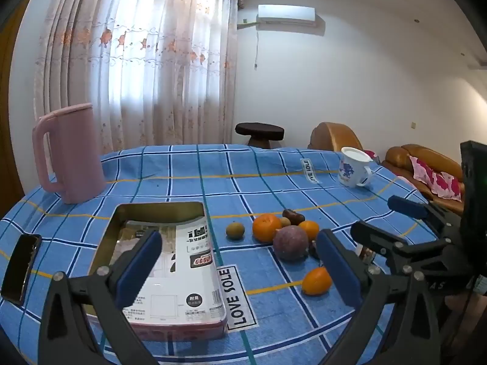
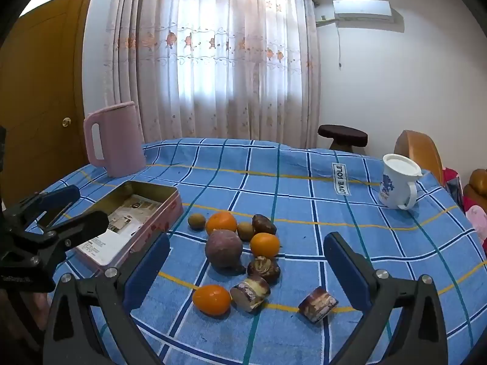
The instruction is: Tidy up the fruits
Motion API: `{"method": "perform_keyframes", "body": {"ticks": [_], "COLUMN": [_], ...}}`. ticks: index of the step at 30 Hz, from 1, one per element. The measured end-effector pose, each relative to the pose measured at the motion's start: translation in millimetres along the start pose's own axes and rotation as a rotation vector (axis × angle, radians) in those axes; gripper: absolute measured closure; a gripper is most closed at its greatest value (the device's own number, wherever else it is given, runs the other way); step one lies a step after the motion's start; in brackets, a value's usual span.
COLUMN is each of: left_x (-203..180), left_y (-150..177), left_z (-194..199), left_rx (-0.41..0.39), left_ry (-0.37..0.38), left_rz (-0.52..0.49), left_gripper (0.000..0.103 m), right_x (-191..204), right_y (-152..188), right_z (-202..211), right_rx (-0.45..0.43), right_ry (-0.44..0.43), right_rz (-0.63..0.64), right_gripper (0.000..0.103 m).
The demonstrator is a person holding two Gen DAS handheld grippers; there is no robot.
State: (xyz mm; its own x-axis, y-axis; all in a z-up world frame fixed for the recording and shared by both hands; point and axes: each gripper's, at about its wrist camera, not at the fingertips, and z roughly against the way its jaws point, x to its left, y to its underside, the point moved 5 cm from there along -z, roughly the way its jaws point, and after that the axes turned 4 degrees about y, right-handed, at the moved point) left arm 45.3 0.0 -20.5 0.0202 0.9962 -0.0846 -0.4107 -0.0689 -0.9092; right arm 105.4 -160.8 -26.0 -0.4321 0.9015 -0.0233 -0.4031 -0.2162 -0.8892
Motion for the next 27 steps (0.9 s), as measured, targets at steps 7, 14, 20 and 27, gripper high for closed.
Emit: {"method": "perform_keyframes", "body": {"ticks": [7,14,20,27], "left_x": [-3,0,2,2], "left_y": [6,4,4,5], "left_z": [2,1,1,1], "left_rx": [0.0,0.014,0.019,0.02], "left_ry": [-0.005,0.004,0.01,0.014], "left_rz": [0.013,0.033,0.034,0.035], "left_gripper": [0.0,0.0,0.0,0.0], "right_x": [0,2,3,2], "right_y": [1,3,3,2], "right_z": [3,0,1,2], "right_rx": [-0.013,-0.005,-0.008,-0.012], "right_ry": [-0.016,-0.012,-0.011,-0.016], "right_rz": [-0.042,-0.029,-0.03,-0.043], "right_gripper": [0.001,0.001,0.001,0.001]}}
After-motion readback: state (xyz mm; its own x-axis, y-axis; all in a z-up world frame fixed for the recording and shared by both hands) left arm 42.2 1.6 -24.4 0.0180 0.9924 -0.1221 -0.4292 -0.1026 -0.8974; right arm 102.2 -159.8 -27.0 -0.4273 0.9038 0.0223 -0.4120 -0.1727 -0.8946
